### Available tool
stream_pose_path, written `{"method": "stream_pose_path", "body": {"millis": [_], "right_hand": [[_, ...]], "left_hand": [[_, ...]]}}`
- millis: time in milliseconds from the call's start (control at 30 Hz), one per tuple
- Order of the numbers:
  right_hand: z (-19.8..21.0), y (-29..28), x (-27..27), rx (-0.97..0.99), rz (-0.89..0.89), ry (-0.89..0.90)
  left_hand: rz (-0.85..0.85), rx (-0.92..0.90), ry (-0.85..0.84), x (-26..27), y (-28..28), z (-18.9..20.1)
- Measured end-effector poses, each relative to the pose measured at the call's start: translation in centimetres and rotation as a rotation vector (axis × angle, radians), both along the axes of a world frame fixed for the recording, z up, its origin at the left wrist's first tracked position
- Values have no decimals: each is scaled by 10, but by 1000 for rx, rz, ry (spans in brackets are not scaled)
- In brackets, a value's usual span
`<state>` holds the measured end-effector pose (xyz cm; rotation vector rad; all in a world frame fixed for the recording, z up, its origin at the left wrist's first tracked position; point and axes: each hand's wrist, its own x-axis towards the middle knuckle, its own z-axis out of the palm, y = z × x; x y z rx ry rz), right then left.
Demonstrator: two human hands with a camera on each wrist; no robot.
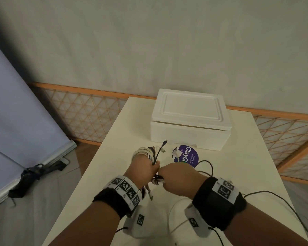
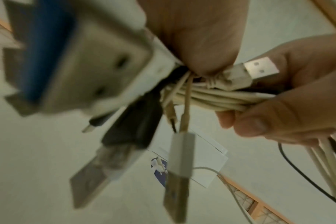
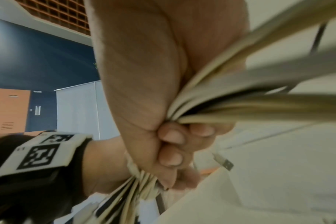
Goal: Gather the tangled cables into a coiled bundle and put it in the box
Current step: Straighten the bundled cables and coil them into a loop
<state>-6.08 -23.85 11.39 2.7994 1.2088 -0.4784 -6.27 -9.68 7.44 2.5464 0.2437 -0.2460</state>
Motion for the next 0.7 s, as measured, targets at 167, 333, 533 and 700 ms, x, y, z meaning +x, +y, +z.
{"method": "stream_pose_path", "body": {"millis": [167,333,533,700], "right_hand": [[27,-14,10,155,216,-299],[36,-25,19,294,302,-384],[49,-26,30,392,370,-411],[49,-15,43,406,404,-413]], "left_hand": [[45,-233,-80,-5,10,13],[-89,-614,-178,-16,11,31],[-219,-916,-70,-26,7,22],[-230,-748,43,-28,-1,23]]}}
